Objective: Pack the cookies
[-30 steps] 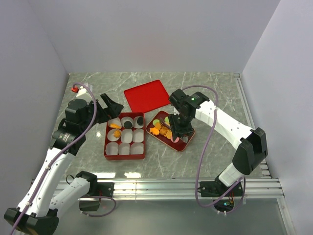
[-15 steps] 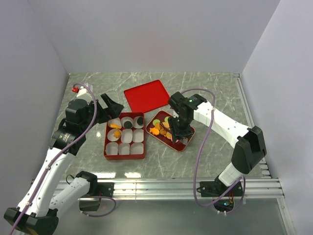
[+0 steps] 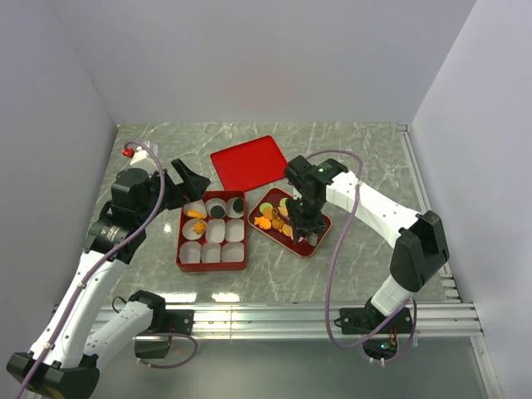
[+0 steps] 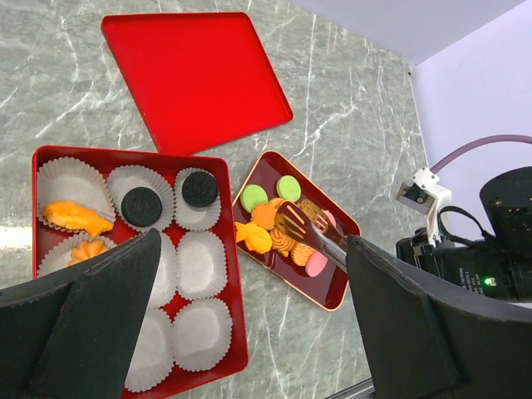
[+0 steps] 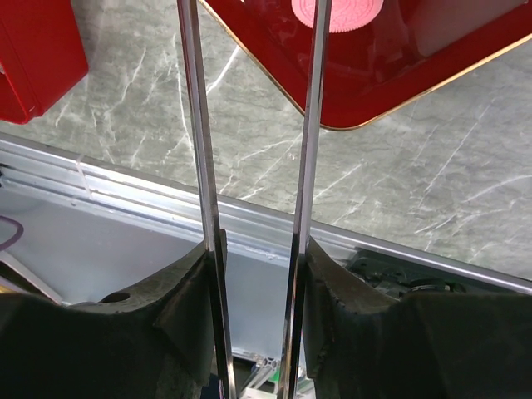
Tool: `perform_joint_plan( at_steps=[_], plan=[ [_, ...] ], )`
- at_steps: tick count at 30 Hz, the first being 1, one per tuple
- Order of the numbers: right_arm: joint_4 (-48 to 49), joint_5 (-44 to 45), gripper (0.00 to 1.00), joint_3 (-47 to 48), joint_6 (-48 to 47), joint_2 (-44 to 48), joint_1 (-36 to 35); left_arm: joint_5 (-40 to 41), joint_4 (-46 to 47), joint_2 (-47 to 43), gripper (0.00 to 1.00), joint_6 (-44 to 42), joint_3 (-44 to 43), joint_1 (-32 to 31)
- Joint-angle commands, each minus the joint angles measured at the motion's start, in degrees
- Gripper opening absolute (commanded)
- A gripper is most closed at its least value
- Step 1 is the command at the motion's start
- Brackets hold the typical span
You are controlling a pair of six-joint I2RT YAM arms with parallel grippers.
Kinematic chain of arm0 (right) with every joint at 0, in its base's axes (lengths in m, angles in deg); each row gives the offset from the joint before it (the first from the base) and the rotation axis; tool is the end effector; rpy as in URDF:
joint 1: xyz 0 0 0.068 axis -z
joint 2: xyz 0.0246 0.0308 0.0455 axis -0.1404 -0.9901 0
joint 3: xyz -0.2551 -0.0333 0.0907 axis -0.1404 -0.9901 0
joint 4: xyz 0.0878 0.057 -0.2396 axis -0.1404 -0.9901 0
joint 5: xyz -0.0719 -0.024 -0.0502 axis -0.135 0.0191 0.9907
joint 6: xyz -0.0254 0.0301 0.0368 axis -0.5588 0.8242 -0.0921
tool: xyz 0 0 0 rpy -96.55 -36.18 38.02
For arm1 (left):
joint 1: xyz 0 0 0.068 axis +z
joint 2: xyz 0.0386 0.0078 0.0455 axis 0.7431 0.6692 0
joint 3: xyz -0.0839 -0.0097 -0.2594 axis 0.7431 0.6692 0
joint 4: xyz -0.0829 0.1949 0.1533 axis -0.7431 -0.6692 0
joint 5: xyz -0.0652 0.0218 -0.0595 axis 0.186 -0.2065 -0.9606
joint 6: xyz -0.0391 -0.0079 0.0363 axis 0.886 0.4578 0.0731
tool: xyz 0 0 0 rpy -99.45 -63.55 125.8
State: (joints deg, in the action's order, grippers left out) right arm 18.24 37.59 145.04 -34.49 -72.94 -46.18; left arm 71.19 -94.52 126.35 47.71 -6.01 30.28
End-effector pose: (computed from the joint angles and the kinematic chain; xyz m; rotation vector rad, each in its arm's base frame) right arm 0.2337 0.1911 0.2706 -0.3734 3.0690 0.3445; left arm 0.1683 -0.0560 0.3669 -0.2882 1.9393 -0.7015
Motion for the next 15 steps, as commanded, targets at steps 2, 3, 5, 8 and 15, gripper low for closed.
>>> perform_joint_plan(
  at_steps=[2,3,5,8,15],
  plan=[
    [-0.68,2.72,0.34,3.53,-0.17,0.13,0.23,0.48,2.24,-0.44,0.99,-0.34,-0.13,-0.21],
    [-1.20,3.07,0.34,3.88,-0.16,0.13,0.40,0.56,2.24,-0.44,1.00,-0.34,-0.13,-0.21],
    [-1.82,4.04,0.34,5.28,-0.08,0.40,0.84,0.65,2.15,-0.53,0.99,-0.34,-0.22,-0.21],
    [-3.40,4.75,0.34,8.36,-0.25,0.40,1.63,0.65,2.33,-0.71,0.99,-0.34,0.31,-0.21],
    [-6.39,3.88,0.34,14.16,-0.08,0.13,1.72,-0.05,2.86,-0.09,0.99,-0.16,0.14,-0.21]
  ],
)
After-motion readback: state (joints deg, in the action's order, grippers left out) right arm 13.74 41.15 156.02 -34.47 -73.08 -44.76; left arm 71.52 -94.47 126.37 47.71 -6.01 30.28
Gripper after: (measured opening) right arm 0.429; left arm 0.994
